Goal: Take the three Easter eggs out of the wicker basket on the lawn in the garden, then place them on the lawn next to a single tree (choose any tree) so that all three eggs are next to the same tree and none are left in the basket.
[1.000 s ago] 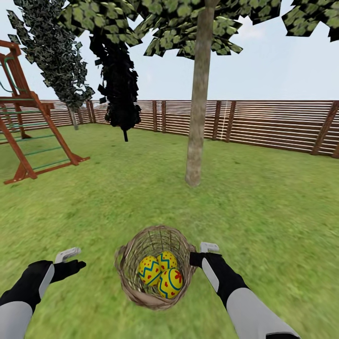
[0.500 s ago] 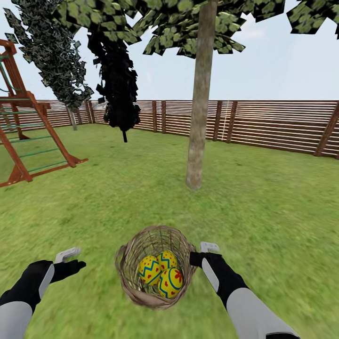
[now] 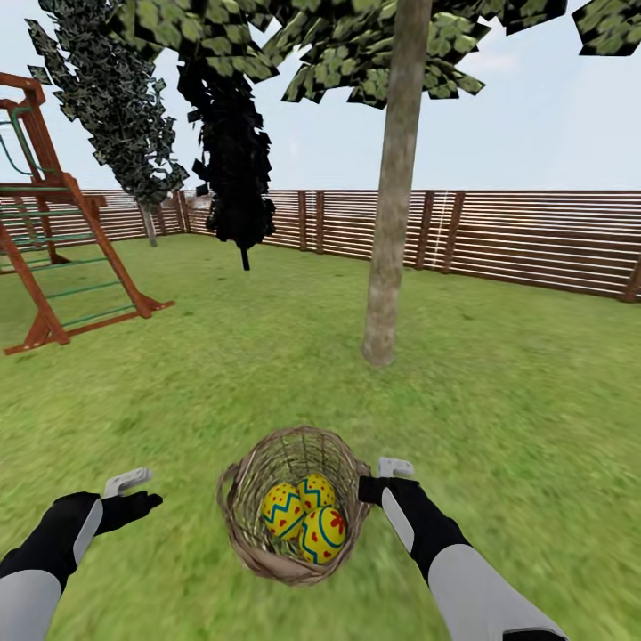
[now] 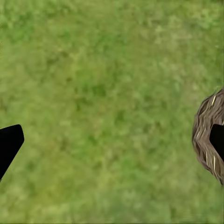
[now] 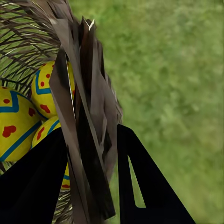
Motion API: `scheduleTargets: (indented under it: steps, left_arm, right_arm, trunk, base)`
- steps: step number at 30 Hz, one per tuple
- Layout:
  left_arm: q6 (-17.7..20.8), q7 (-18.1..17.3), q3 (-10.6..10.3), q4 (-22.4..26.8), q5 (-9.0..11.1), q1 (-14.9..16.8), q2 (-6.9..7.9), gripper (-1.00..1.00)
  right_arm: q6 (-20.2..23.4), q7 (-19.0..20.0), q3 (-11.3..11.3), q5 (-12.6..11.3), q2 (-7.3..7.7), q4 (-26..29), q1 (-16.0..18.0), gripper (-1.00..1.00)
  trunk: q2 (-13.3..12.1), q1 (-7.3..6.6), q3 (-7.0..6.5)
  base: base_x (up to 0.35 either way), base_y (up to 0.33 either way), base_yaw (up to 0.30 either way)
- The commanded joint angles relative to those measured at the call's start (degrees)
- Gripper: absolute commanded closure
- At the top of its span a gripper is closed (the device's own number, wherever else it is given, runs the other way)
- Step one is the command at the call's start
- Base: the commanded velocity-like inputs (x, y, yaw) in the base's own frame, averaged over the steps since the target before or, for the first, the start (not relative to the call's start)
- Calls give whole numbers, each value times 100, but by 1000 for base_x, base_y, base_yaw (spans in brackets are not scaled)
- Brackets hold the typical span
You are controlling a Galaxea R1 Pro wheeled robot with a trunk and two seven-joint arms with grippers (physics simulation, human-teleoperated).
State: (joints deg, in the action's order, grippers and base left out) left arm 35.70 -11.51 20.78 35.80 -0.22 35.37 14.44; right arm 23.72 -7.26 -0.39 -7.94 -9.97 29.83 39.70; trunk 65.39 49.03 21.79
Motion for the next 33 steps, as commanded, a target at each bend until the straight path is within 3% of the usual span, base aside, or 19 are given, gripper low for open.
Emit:
scheduleTargets:
  steps: [1,17,33]
  left_arm:
    - [33,-27,23,6,-4,5,-3,-100]
    - [33,-27,23,4,-4,5,-11,-100]
    - [32,-27,23,3,-4,5,-11,-100]
  right_arm:
    - [18,-39,-5,-93,-3,14,3,100]
    - [18,-39,-5,-93,-3,14,3,100]
    - [-104,-39,-4,-93,-3,14,3,100]
  trunk:
    - [4,3,6]
    - [4,3,-33]
    - [4,3,-34]
  base:
    - [301,0,112]
    - [301,0,224]
    - [302,0,6]
